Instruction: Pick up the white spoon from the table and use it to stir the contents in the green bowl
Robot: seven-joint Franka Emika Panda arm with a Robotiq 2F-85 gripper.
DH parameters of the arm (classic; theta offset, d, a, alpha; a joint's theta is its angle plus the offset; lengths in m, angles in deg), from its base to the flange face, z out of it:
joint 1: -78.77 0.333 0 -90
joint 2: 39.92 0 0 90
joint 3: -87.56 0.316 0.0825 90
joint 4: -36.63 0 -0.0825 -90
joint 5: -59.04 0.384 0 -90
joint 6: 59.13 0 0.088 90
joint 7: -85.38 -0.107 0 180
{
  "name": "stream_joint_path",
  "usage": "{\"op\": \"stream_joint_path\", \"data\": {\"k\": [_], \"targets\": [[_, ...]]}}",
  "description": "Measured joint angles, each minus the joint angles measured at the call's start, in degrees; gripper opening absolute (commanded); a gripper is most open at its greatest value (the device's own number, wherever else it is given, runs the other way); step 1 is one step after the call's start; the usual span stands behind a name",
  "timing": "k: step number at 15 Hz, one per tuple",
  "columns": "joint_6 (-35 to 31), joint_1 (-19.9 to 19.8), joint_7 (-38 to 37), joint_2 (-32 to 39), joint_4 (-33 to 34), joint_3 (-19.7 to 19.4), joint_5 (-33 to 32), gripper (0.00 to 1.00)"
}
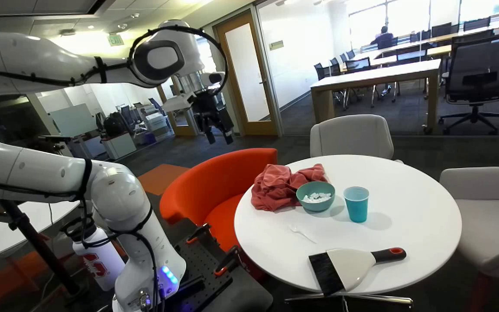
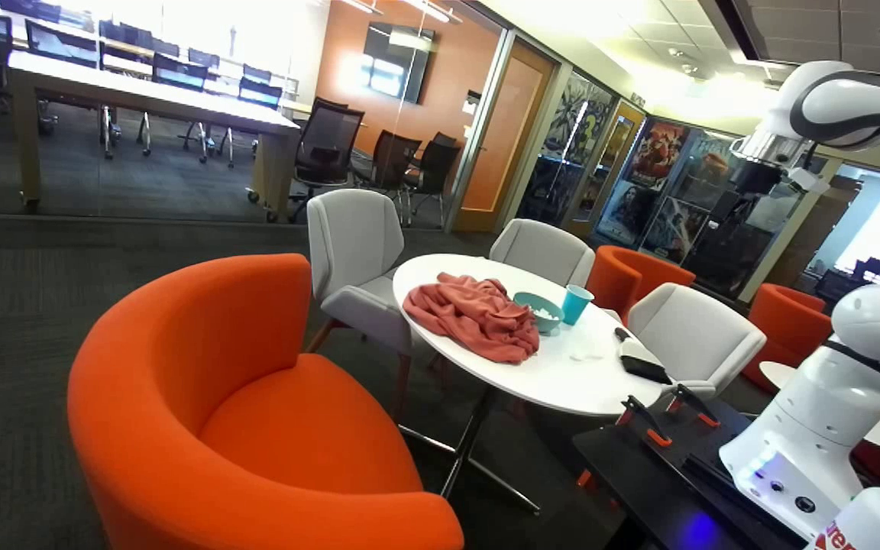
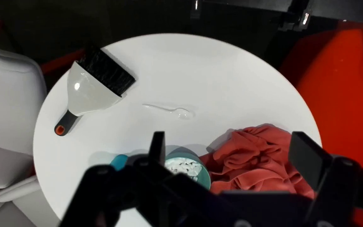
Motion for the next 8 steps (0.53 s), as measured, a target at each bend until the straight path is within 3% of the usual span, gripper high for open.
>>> {"op": "stream_joint_path", "data": {"k": [5,8], "targets": [[-5.62,-3.47,-4.45,6.98,1.55,-5.12,1.16,1.0],[-11.22,-5.28,-5.33,14.85,3.43,-9.49,5.68,1.0]]}}
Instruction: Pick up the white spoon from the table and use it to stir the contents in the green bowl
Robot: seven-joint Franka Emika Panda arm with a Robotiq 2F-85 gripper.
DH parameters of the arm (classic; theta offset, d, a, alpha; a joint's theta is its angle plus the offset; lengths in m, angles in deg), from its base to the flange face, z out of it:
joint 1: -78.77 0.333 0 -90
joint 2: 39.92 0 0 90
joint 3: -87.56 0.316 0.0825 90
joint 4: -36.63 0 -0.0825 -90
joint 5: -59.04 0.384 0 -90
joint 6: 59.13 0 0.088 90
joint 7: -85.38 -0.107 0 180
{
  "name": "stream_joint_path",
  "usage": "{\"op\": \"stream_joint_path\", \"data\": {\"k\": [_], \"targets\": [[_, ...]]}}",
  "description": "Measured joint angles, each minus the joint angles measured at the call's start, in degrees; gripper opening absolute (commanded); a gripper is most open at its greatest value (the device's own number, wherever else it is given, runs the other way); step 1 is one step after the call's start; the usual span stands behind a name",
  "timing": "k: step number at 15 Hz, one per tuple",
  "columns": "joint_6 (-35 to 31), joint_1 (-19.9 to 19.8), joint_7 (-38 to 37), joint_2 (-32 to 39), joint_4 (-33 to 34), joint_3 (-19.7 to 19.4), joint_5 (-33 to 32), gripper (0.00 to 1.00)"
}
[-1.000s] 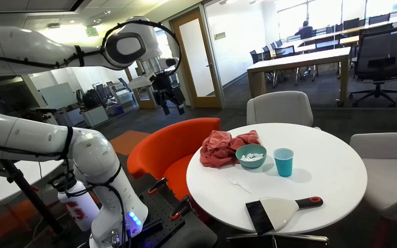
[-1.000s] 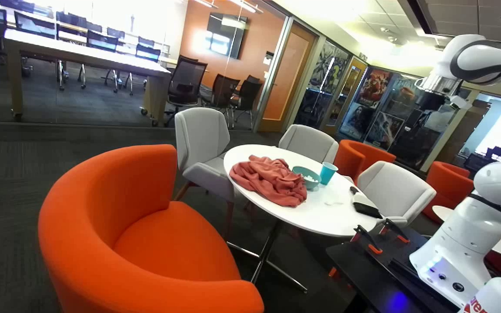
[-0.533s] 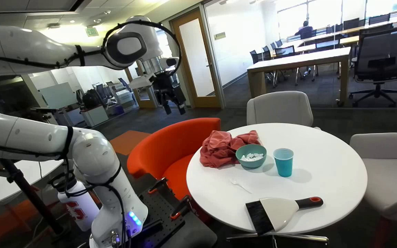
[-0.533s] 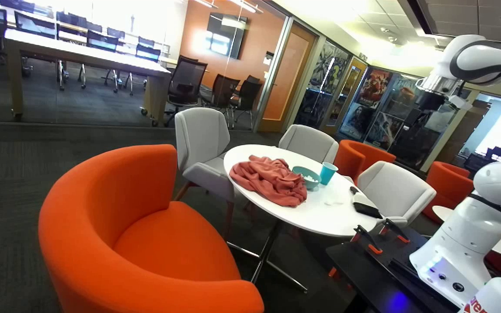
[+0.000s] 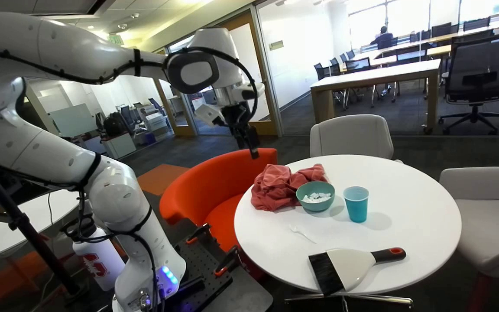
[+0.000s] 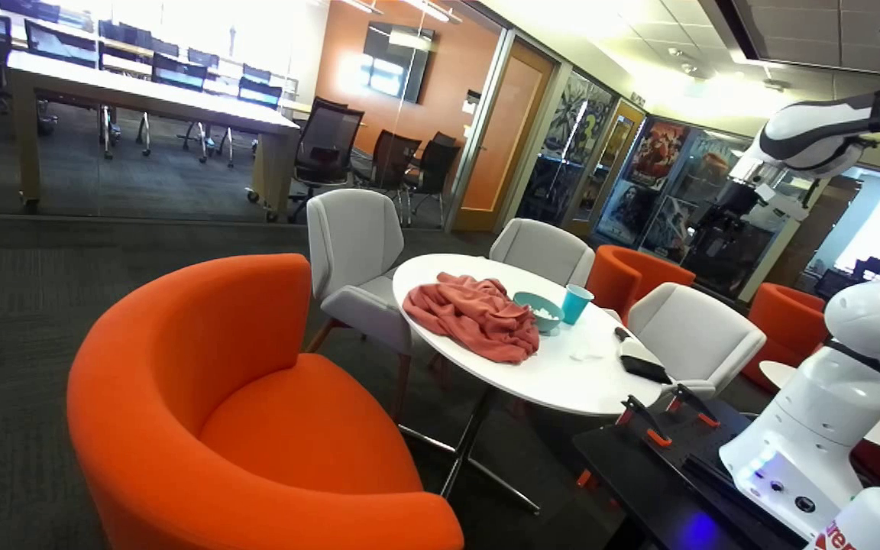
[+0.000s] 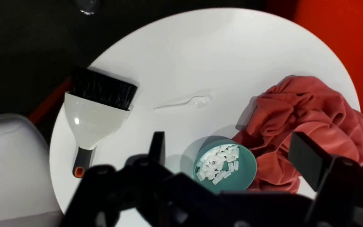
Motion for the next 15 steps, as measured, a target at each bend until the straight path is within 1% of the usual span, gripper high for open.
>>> {"op": "stream_joint_path", "data": {"k": [2,4,6,8,11,14,15], "targets": [[-2.45,-0.32,0.01,5.6,1.87,-2.54,4.86,1.0],[-3.55,-0.44,0.02,11.58,4.54,-4.57,10.5,1.0],[-3.57,-0.76,0.02,17.65,7.74,-5.91,16.61,1.0],[-3.57,-1.47,-0.04,23.1,10.58,-6.16,22.07,1.0],[-3.57,-1.69,-0.1,27.79,12.98,-6.13,24.31,1.0],[-3.56,-1.96,-0.13,28.18,13.39,-5.8,24.41,1.0],[-3.56,-2.47,-0.39,28.33,13.44,-5.36,25.46,1.0]]}}
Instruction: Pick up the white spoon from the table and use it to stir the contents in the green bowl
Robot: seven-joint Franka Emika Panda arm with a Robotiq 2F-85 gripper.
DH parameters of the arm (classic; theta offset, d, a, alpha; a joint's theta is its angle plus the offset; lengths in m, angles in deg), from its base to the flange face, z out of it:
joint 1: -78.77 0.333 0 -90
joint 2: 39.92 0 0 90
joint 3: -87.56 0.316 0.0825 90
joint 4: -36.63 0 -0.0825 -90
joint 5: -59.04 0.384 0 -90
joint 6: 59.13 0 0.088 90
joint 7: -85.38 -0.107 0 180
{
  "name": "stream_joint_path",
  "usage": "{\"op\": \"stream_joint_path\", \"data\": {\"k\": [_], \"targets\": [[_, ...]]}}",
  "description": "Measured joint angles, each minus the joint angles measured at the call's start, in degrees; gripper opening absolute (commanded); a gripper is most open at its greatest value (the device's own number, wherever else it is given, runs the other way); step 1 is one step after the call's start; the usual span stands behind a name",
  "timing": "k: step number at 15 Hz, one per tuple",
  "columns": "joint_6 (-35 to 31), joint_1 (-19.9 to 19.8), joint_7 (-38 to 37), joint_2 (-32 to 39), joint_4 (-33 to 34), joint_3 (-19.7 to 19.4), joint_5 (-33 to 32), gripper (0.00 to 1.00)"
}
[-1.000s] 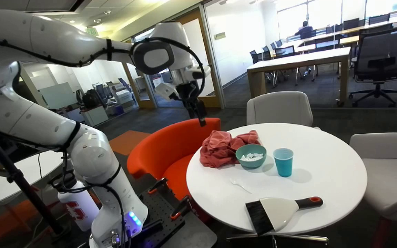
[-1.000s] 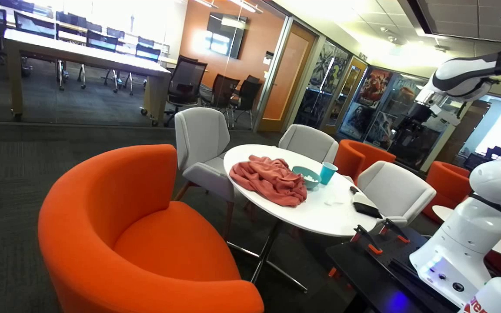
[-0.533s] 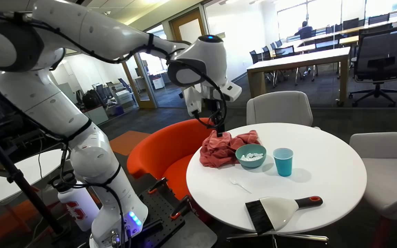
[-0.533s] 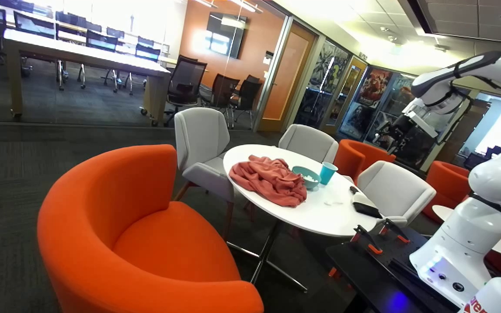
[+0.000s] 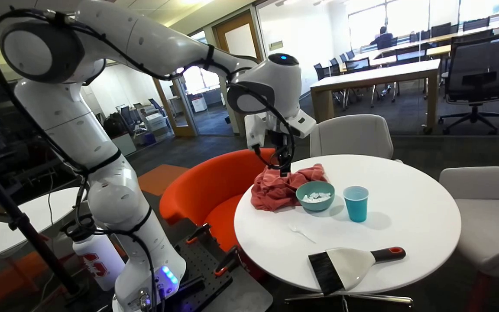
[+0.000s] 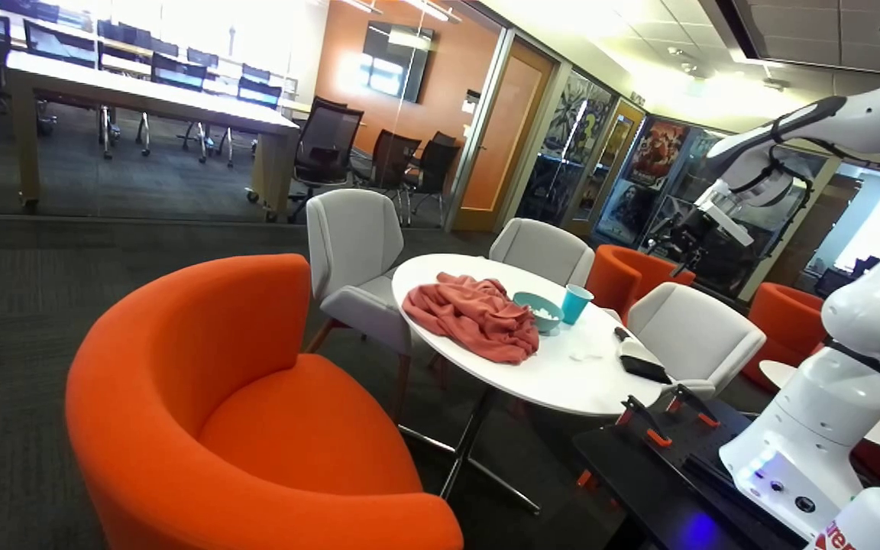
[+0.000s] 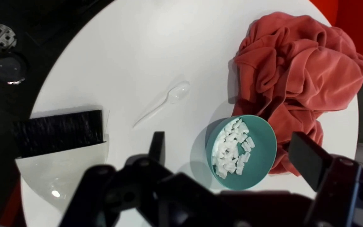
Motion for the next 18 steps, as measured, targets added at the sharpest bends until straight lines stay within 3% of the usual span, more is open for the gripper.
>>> {"op": "stream_joint_path", "data": {"k": [3,8,14,18], "targets": [[1.79,-1.17,-2.49,4.09,2.76,0.25,6.84,1.0],[8.62,-5.49,-2.96,20.74,13.01,1.38,18.23,1.0],[19.47,-12.39,-9.42,39.68,26.29,5.39,22.49,1.0],[21.2,-14.66,-15.33,48.07,30.68,6.66,27.6,1.0]]}}
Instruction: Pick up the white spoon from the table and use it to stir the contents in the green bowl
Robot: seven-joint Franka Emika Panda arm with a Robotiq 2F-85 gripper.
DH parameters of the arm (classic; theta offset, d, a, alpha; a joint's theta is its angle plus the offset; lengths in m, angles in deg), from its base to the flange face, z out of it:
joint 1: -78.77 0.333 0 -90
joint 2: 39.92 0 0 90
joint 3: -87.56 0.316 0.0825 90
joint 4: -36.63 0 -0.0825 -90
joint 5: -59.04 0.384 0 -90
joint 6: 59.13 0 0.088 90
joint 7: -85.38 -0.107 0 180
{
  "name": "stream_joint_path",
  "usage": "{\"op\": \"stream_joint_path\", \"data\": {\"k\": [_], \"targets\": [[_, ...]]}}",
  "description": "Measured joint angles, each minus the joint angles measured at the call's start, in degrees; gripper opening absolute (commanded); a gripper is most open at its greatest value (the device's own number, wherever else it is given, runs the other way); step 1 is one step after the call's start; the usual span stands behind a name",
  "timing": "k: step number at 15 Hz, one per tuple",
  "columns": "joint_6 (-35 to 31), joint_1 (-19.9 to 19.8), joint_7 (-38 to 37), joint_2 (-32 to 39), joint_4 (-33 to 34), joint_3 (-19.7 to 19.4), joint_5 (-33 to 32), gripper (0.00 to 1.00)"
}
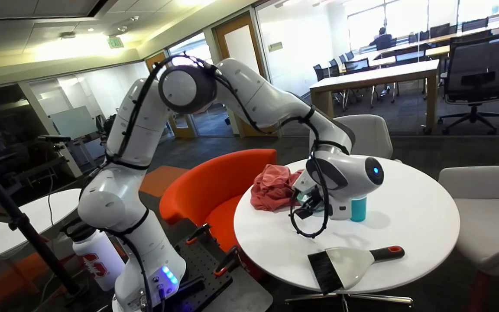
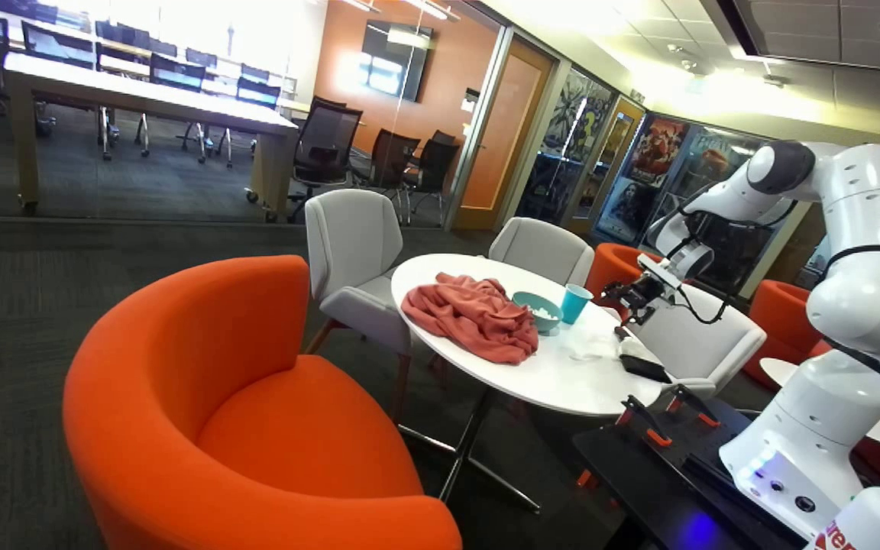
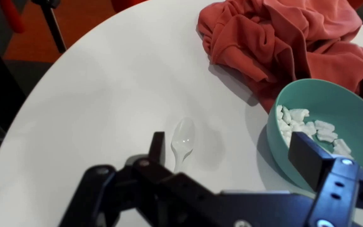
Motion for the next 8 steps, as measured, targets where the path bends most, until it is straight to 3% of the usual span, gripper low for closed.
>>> {"op": "stream_joint_path", "data": {"k": [8], "targets": [[-0.13,-0.96,-2.32,4.48,1.74,-0.14,2.92,1.0]]}}
